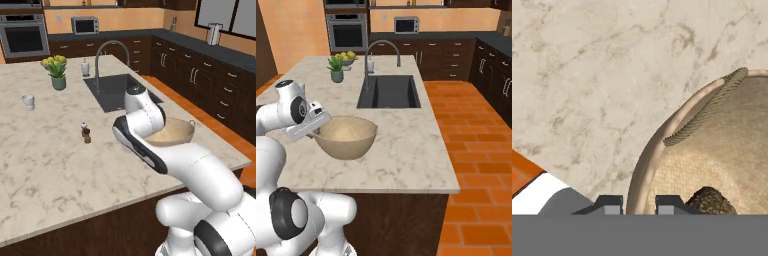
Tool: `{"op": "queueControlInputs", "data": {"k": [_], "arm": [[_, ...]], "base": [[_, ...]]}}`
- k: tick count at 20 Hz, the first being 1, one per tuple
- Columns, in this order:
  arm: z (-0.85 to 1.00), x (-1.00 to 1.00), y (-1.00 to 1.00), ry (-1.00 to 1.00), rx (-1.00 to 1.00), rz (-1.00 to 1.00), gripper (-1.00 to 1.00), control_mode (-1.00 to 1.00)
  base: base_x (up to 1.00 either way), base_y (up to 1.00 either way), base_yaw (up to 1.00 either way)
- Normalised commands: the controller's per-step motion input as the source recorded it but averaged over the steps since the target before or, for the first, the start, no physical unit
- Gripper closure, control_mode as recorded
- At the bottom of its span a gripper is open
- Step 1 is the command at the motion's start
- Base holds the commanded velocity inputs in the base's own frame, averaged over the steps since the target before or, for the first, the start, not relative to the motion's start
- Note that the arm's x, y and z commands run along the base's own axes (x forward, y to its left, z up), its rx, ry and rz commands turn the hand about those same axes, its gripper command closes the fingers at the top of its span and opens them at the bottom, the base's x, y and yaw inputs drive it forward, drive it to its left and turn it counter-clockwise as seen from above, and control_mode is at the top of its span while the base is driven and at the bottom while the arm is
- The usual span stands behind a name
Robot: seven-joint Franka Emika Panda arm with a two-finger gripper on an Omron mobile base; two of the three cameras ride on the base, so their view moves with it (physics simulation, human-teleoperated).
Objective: Open the cabinet, pick up the bread from the cabinet and place it in the basket. Then move the basket to the dining counter.
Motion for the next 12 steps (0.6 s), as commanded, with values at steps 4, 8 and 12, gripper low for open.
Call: {"op": "queueControlInputs", "data": {"k": [4, 8, 12], "arm": [[-0.65, 0.07, 0.00, 0.00, -0.03, 0.00, 1.00, -1.00], [-0.62, 0.10, 0.00, -0.06, 0.00, 0.00, 1.00, -1.00], [-0.56, 0.17, 0.00, -0.13, 0.00, 0.00, 1.00, -1.00]], "base": [[0.00, 0.00, 0.00], [0.00, 0.00, 0.00], [0.00, 0.00, 0.00]]}}
